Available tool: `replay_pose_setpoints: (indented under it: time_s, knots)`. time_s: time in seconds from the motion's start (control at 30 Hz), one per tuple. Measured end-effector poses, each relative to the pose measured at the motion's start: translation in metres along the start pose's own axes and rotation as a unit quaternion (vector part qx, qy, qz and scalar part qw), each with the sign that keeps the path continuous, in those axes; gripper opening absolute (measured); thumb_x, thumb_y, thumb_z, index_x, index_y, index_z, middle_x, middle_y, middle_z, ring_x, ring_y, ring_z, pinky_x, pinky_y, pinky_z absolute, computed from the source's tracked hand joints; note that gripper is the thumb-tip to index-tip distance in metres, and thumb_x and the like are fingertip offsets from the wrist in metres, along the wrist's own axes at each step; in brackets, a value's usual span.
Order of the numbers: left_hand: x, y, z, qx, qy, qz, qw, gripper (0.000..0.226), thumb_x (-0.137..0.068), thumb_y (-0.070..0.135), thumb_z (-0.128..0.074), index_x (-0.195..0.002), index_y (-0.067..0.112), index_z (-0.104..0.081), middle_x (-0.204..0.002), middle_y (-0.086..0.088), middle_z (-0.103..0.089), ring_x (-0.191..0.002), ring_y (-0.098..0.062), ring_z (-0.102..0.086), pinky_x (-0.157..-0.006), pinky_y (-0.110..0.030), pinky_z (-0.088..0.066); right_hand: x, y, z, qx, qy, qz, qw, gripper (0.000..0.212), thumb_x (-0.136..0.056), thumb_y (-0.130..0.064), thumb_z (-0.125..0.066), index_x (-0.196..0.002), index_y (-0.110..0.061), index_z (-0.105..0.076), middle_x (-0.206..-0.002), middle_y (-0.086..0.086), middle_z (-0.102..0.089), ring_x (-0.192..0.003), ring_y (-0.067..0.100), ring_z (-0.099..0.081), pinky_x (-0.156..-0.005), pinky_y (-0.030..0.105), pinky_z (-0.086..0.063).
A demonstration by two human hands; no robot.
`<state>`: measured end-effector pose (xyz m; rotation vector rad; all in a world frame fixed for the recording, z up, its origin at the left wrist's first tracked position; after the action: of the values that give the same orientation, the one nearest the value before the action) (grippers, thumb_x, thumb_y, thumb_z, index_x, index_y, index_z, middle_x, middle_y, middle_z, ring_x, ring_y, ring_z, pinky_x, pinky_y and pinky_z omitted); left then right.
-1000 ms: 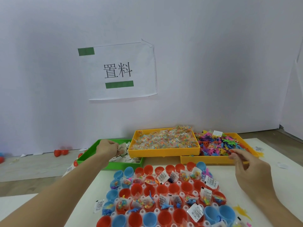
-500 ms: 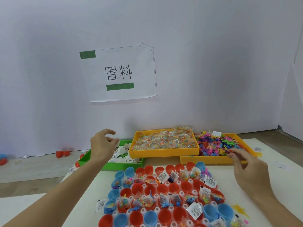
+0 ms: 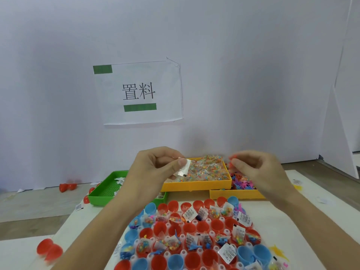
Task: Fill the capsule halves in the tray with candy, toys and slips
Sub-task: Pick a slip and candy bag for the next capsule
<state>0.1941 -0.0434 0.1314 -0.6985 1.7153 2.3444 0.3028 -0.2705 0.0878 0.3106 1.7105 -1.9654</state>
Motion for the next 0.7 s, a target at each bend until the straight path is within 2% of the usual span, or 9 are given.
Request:
replay_pose_setpoints:
  time_s: [0.1, 0.17, 0.3, 0.43, 0.53, 0.6, 0.7]
  knots:
    - [0.005, 0.006, -0.002, 0.011, 0.001, -0.011, 1.000, 0.026, -0.070, 0.034, -0.073, -0.082, 0.011, -0.075, -0.073, -0.008, -0.073, -0.062, -0.009, -0.062, -0.060, -0.021, -0.054, -0.004, -0.033, -0.021, -0.030, -0.112, 0.009, 0.993, 0.012, -0.093, -0.010, -0.065, -0.097, -0.013, -0.075, -0.085, 0.000, -0.079, -0.081, 0.013, -0.075, -0.073, 0.019, -0.058]
    - [0.008, 0.004, -0.002, 0.015, 0.006, -0.007, 1.000, 0.025, -0.071, 0.032, -0.073, -0.082, 0.009, -0.075, -0.073, -0.011, -0.072, -0.060, -0.011, -0.060, -0.061, -0.022, -0.054, -0.002, -0.045, -0.033, -0.024, -0.152, 0.011, 0.988, 0.011, -0.093, -0.013, -0.066, -0.098, -0.015, -0.075, -0.086, -0.002, -0.079, -0.082, 0.011, -0.075, -0.074, 0.017, -0.057]
    - [0.010, -0.004, -0.006, -0.017, -0.009, -0.002, 1.000, 0.017, -0.078, 0.027, -0.073, -0.081, 0.010, -0.075, -0.070, -0.007, -0.070, -0.064, -0.012, -0.061, -0.061, -0.024, -0.054, 0.004, -0.047, -0.050, -0.003, -0.186, 0.012, 0.983, 0.007, -0.090, -0.018, -0.070, -0.095, -0.020, -0.075, -0.084, -0.006, -0.079, -0.081, 0.009, -0.075, -0.072, 0.011, -0.053]
    - [0.006, -0.012, -0.011, -0.029, -0.015, 0.000, 0.999, 0.010, -0.081, 0.021, -0.074, -0.082, 0.011, -0.074, -0.077, -0.013, -0.072, -0.075, -0.030, -0.067, -0.069, -0.039, -0.056, 0.005, -0.045, -0.055, 0.004, -0.199, 0.015, 0.980, 0.006, -0.090, -0.023, -0.072, -0.093, -0.024, -0.077, -0.084, -0.007, -0.079, -0.081, 0.009, -0.075, -0.074, 0.011, -0.054]
    - [0.003, -0.016, -0.016, -0.018, -0.011, -0.003, 1.000, 0.004, -0.082, 0.016, -0.074, -0.081, 0.012, -0.073, -0.076, -0.014, -0.072, -0.078, -0.037, -0.067, -0.070, -0.045, -0.055, 0.007, -0.042, -0.060, 0.004, -0.202, 0.013, 0.979, 0.012, -0.086, -0.034, -0.073, -0.094, -0.027, -0.079, -0.086, -0.008, -0.079, -0.082, 0.008, -0.075, -0.075, 0.014, -0.056]
    - [0.002, -0.020, -0.018, -0.011, -0.004, -0.003, 1.000, 0.003, -0.082, 0.012, -0.074, -0.079, 0.012, -0.073, -0.074, -0.017, -0.071, -0.075, -0.039, -0.066, -0.068, -0.046, -0.055, 0.008, -0.040, -0.063, -0.011, -0.207, 0.003, 0.978, 0.018, -0.083, -0.040, -0.073, -0.095, -0.029, -0.080, -0.087, -0.007, -0.079, -0.084, 0.010, -0.076, -0.076, 0.018, -0.058]
    - [0.000, -0.026, -0.017, -0.013, -0.002, -0.003, 1.000, 0.003, -0.082, 0.014, -0.075, -0.080, 0.013, -0.073, -0.073, -0.014, -0.070, -0.071, -0.032, -0.067, -0.066, -0.036, -0.055, 0.007, -0.038, -0.063, -0.036, -0.214, -0.020, 0.976, 0.014, -0.089, -0.029, -0.071, -0.098, -0.025, -0.081, -0.088, -0.003, -0.079, -0.086, 0.013, -0.076, -0.078, 0.021, -0.060]
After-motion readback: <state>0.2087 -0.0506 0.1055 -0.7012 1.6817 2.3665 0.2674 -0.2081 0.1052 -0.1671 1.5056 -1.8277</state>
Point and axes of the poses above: each hand's wrist, its own x-axis away from the middle knuckle, its own z-axis out of the back of the hand, y = z × x, the point moved 3 cm from there along -x, towards the middle knuckle
